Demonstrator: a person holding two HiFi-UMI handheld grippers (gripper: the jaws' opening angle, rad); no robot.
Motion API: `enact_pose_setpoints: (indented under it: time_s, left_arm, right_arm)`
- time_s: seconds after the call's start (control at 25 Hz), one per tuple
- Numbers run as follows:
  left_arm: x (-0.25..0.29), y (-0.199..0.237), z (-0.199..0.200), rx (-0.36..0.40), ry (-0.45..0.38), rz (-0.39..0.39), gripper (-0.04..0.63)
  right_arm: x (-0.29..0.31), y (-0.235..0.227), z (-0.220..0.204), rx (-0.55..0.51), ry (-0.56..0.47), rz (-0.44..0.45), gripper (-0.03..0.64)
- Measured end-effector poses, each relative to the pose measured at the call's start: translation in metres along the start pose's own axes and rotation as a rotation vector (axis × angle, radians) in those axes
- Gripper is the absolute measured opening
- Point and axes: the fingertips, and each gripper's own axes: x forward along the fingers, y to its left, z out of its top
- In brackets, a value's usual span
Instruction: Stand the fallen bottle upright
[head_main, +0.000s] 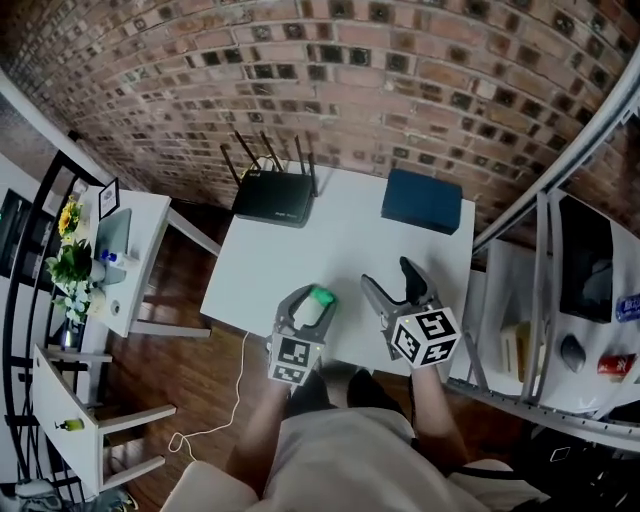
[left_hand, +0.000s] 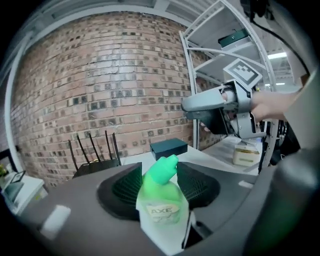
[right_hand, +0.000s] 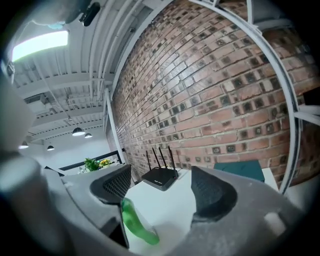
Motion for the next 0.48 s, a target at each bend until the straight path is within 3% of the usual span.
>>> enact_pose_setpoints:
  time_s: [0.16, 0.32, 0.48]
  left_arm:
    - [-0.011, 0.014, 0.007, -0.029, -0.048, 0.037, 0.278]
    - [-0.054, 0.017, 0.01, -0.081, -0.118, 0.025, 0.278]
    - [-0.114, 0.013, 0.024, -0.097, -0.237, 0.027, 0.304]
  right_arm:
    - [-0.013, 0.011, 0.001, -0.007, -0.031, -0.019, 0.364]
    - [-0.05, 0.041, -0.004, -0.039, -0.076, -0.079, 0.364]
    - [-0.108, 0.08, -0.017, -0.069, -0.13, -0.202, 0.364]
